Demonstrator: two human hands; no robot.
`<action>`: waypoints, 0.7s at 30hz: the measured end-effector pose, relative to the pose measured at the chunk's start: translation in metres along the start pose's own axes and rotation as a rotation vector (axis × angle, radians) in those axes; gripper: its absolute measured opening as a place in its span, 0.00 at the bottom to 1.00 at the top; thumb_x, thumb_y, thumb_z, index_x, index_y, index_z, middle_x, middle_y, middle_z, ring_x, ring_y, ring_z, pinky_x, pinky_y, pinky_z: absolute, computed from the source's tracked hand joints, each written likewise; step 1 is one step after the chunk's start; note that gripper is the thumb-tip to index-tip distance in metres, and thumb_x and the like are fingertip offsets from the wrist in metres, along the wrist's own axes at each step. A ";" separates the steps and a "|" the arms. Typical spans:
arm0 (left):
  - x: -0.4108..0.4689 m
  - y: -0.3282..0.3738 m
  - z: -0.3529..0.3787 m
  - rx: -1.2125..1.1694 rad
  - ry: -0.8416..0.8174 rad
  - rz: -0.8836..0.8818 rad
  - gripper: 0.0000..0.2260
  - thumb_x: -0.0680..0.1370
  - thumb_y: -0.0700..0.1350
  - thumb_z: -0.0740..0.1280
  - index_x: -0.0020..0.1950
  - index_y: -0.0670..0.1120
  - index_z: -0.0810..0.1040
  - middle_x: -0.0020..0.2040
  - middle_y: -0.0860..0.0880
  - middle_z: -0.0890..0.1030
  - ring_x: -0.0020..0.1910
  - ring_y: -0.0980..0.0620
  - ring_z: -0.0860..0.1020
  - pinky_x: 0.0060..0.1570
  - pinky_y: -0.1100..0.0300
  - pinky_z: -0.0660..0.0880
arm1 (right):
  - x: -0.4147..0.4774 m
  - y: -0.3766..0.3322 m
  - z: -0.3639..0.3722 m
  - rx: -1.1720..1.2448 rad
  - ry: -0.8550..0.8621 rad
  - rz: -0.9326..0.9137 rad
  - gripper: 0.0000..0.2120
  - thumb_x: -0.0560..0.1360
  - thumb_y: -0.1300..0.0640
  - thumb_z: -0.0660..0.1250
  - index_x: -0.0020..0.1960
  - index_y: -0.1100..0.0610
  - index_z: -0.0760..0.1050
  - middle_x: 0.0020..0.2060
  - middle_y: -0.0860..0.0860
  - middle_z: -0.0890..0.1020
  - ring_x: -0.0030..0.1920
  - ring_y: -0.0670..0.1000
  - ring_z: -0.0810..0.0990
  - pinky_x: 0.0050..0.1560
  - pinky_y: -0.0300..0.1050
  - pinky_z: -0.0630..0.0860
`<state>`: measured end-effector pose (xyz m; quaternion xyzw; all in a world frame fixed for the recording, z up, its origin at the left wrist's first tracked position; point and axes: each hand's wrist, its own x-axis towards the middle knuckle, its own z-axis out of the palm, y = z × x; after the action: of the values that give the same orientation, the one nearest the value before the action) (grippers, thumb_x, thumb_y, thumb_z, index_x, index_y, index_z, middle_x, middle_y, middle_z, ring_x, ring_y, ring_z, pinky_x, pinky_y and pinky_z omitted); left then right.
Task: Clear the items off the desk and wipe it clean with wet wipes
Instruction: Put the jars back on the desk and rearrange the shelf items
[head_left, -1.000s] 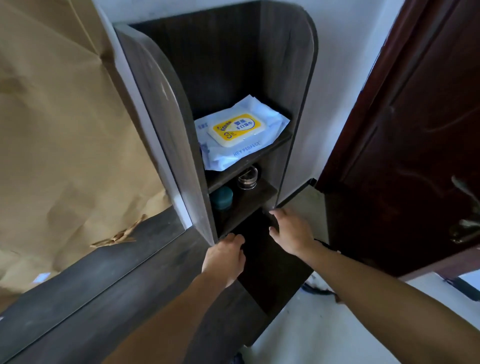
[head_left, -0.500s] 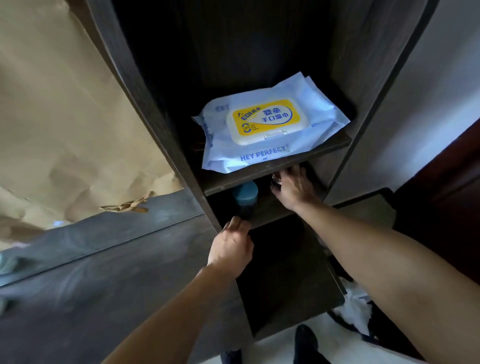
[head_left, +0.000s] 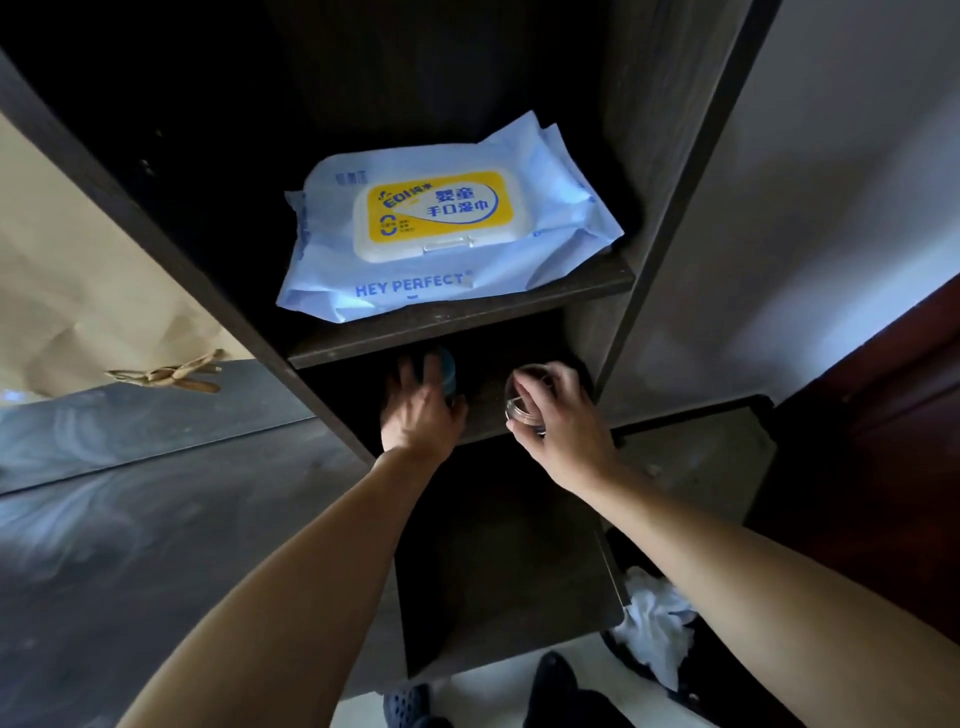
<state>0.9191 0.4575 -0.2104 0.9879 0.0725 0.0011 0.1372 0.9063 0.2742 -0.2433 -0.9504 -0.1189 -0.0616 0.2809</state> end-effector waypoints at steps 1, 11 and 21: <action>0.002 0.002 0.004 -0.012 0.003 -0.012 0.30 0.75 0.52 0.66 0.73 0.47 0.59 0.69 0.39 0.62 0.64 0.37 0.65 0.57 0.46 0.70 | -0.003 0.002 -0.001 0.007 0.000 -0.013 0.26 0.71 0.47 0.69 0.67 0.49 0.67 0.66 0.55 0.66 0.58 0.59 0.76 0.50 0.53 0.79; -0.050 -0.008 -0.014 -0.145 -0.063 0.073 0.30 0.68 0.47 0.74 0.66 0.45 0.67 0.58 0.40 0.68 0.55 0.38 0.72 0.52 0.48 0.73 | -0.031 -0.006 -0.032 -0.017 -0.104 0.001 0.31 0.66 0.48 0.73 0.66 0.50 0.68 0.57 0.50 0.69 0.48 0.51 0.77 0.41 0.40 0.76; -0.167 -0.104 -0.050 -0.116 -0.096 0.092 0.25 0.69 0.51 0.71 0.62 0.45 0.67 0.56 0.48 0.71 0.55 0.47 0.68 0.52 0.54 0.70 | -0.082 -0.081 -0.007 -0.028 -0.237 -0.086 0.35 0.63 0.49 0.75 0.67 0.52 0.70 0.57 0.49 0.71 0.53 0.52 0.77 0.45 0.43 0.76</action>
<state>0.7382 0.5467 -0.1874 0.9795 0.0202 -0.0356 0.1974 0.8061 0.3203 -0.2102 -0.9488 -0.1911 0.0375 0.2488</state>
